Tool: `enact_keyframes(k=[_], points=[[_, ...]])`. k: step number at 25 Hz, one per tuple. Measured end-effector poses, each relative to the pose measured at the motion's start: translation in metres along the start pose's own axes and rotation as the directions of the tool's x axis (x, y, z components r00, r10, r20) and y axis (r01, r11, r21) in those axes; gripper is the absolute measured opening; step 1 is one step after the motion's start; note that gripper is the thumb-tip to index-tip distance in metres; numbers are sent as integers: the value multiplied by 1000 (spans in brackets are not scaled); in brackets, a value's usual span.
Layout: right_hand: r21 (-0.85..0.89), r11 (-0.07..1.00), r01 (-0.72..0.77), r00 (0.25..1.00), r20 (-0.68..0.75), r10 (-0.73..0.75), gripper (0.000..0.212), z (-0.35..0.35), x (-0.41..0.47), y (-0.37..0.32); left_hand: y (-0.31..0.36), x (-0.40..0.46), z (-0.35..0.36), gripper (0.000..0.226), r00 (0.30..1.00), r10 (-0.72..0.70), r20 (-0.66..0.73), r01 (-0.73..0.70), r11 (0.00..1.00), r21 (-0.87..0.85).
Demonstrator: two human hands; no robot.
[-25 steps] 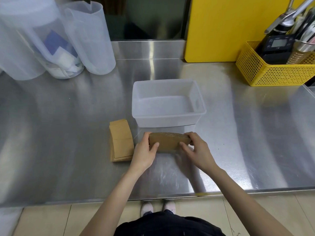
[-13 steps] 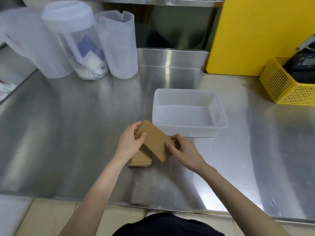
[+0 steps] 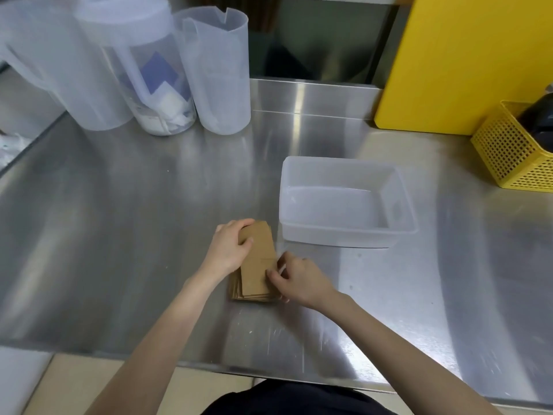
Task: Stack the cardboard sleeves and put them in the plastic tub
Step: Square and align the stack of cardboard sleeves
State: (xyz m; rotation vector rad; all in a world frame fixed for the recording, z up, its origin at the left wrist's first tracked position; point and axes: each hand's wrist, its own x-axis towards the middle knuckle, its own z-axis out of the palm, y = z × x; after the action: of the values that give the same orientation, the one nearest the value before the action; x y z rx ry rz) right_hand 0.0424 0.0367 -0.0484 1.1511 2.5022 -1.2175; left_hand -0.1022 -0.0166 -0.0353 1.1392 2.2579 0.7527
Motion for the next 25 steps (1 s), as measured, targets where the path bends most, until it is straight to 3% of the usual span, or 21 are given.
enact_keyframes(k=[5,10,13,17,19,21,23,25], points=[[-22,1000,-1,1000,14,1,28,4,5,-1,-6,-5,3,50,999,-28,-34,26,998,-53],[-16,998,-61,998,-3,61,40,-1,6,-4,-19,-7,4,71,985,-169,21,170,974,-147],[159,979,-131,991,24,129,53,-7,10,-7,-26,-9,5,78,957,-269,106,288,917,-275],[422,873,-246,968,146,202,58,-10,26,-11,-28,-8,3,86,913,-353,204,406,839,-363],[572,769,-285,958,203,205,52,-9,32,-16,-29,-8,3,80,907,-356,224,419,813,-405],[673,672,-310,950,233,206,47,-7,38,-17,-29,-8,3,59,910,-333,248,413,788,-456],[703,637,-316,949,228,219,47,-4,41,-16,-31,-8,3,44,908,-315,277,417,755,-507],[724,616,-310,951,222,217,49,-2,42,-15,-34,-8,3,44,905,-305,296,423,719,-552]])
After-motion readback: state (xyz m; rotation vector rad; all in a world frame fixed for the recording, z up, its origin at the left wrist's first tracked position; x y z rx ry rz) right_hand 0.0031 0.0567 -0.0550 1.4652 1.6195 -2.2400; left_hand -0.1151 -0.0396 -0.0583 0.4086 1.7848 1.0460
